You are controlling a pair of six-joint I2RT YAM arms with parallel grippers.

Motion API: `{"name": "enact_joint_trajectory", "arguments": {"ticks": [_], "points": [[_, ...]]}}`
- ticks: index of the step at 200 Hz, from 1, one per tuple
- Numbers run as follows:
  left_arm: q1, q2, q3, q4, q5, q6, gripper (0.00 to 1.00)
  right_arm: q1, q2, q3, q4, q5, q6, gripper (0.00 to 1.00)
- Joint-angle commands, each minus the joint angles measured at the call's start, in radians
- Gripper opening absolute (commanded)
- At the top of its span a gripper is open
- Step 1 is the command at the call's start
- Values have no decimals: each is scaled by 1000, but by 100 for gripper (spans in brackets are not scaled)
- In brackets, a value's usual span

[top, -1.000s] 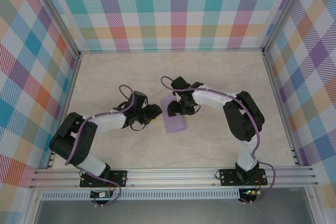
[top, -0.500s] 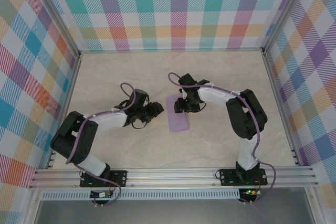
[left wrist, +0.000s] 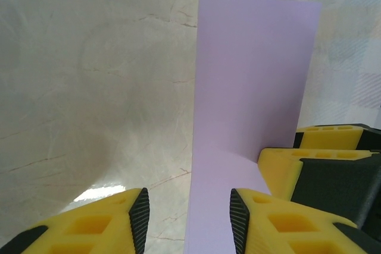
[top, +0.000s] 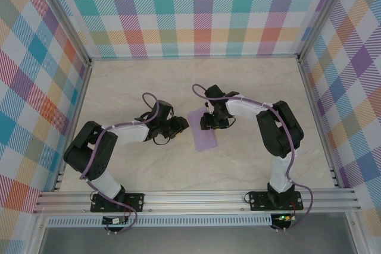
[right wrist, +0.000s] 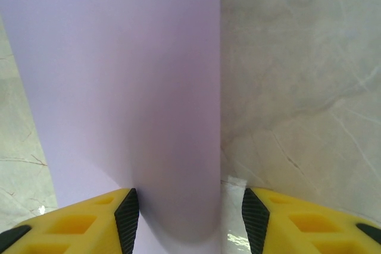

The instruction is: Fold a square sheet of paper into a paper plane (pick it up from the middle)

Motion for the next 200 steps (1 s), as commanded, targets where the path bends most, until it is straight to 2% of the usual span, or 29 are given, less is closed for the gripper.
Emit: {"name": "enact_joint_trajectory", "arguments": {"ticks": [1,91,200], "points": [[-24,2,31,23,-19,22,41,-11,38,-33,-13,-3,21,53],[-27,20,49,70,-98,66,43,-44,72,-53,-3,-28,113,56],[-27,75,84,107,-91,90,43,-53,108,-74,-11,11,44,57]]}}
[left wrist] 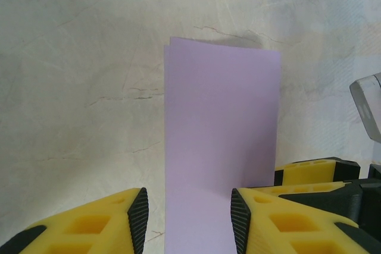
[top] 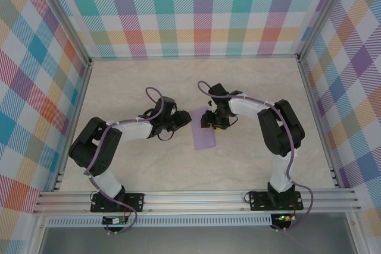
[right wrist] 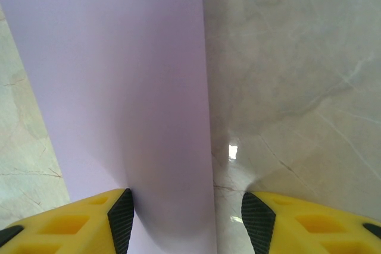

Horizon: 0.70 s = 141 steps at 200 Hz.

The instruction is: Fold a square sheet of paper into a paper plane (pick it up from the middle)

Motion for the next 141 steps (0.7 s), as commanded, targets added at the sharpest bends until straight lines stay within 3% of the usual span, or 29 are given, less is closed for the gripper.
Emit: {"name": "enact_joint_trajectory", "arguments": {"ticks": [1,141], "points": [[-16,19,26,26,-5,28,43,-13,98,-63,-36,86,-42,57],[-16,45,30,38,-28,25,40,-15,140,-33,-40,129,-71,55]]}}
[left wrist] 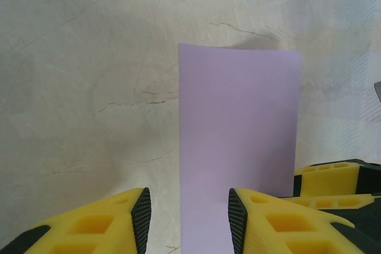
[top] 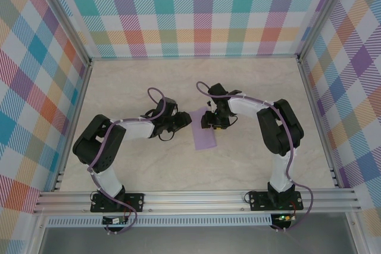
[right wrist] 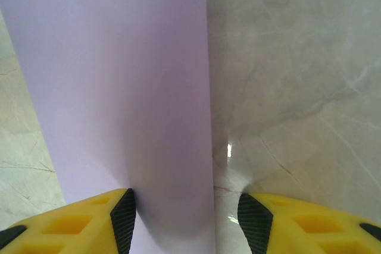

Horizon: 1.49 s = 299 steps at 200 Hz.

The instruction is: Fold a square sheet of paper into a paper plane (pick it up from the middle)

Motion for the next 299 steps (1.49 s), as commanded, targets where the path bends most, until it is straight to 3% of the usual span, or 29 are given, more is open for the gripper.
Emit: {"name": "enact_joint_trajectory", "arguments": {"ticks": [1,77,164,299], "points": [[-16,0,25,14,-27,7,40,-14,123,-52,-16,122,-20,55],[-15,-28,37,-8,-42,12,39,-19,152,-33,-24,123,-22,54],[-16,28,71,24,66,12,33,-20,166,-30,-23,125,-26,55],[-15,144,129,34,201,13,12,-22,187,-30,-22,125,-42,56]]}}
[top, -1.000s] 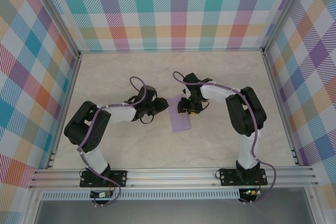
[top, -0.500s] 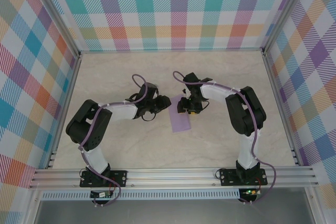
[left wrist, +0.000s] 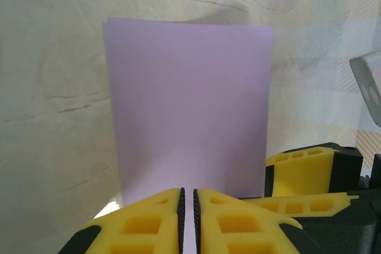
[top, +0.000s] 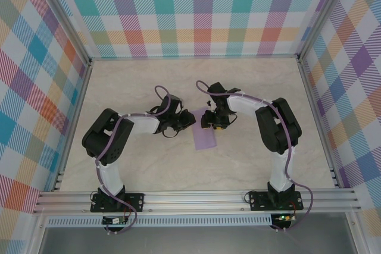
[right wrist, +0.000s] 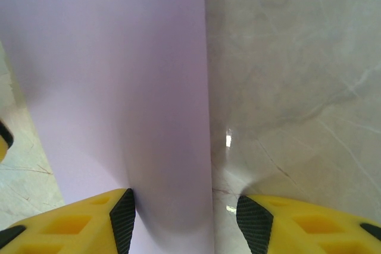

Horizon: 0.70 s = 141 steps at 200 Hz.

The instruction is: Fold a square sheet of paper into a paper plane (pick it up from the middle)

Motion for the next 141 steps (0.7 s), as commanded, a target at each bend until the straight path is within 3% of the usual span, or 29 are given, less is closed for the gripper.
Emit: {"name": "enact_joint_trajectory", "arguments": {"ticks": [1,141], "points": [[-15,30,34,8,38,14,12,-15,152,-71,27,133,-41,56],[-18,80,58,-98,34,42,6,-15,167,-74,31,142,-48,56]]}}
